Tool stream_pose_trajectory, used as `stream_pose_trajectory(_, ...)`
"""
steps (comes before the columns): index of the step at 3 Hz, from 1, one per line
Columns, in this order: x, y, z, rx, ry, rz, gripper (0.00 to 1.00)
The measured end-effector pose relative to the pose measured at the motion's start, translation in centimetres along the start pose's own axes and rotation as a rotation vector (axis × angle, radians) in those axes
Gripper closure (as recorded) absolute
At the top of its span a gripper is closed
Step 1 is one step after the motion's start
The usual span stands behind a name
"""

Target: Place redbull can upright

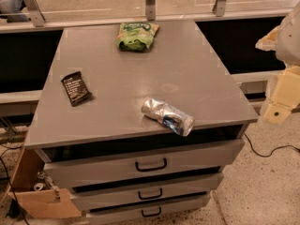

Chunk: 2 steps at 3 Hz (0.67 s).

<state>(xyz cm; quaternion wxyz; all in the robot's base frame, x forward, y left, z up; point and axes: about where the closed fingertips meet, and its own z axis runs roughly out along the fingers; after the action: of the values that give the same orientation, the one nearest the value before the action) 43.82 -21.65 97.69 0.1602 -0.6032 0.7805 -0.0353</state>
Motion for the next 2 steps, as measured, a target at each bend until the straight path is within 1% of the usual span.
stream_pose_trajectory(1, 0.00, 0.00, 0.00, 0.000, 0.000, 0.000, 0.00)
stream_pose_trajectory(2, -0.75, -0.11, 0.94, -0.023, -0.040, -0.016, 0.00)
